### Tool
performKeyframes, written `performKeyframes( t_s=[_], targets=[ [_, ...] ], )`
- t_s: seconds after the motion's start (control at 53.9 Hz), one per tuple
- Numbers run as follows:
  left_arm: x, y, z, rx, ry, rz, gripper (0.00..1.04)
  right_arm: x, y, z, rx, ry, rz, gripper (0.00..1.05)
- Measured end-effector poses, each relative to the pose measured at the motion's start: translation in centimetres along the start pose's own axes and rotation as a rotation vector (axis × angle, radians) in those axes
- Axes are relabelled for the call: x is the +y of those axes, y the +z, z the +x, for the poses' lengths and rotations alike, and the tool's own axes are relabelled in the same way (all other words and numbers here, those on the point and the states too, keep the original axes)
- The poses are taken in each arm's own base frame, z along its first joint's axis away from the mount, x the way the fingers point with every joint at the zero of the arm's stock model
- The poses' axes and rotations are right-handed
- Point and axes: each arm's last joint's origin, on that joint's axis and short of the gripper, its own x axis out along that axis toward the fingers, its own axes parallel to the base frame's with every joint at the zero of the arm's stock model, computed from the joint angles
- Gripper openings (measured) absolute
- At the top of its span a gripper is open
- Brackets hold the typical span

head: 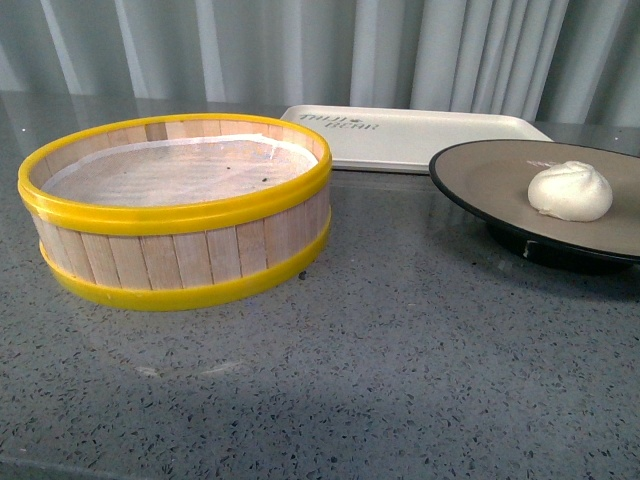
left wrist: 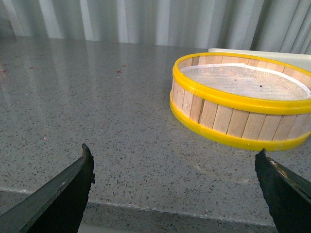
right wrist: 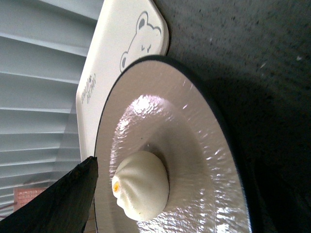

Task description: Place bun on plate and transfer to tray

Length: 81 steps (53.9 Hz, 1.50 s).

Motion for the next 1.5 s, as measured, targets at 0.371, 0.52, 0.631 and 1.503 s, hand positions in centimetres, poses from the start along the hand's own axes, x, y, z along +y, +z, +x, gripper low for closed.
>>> performKeyframes(
  t_s=[0.371,0.52,0.631,1.503],
  targets=[
    [0.0,0.0,0.0,0.000,0.000,0.000,0.98,0.8,-2.6,1.5,0.080,0.007,0.004,0.70],
    [0.0,0.0,0.0,0.000,0.000,0.000,0.98,0.4,-2.9,1.1,0.084,0.000,0.015,0.41],
    [0.0,0.0,0.0,0.000,0.000,0.000,0.98,0.5,-2.9,0.7,0.079,0.006,0.019,0.21],
    [0.0,0.0,0.0,0.000,0.000,0.000,0.98,2.8,4.9,1.1,-0.130,0.166,0.031,0.03]
  ],
)
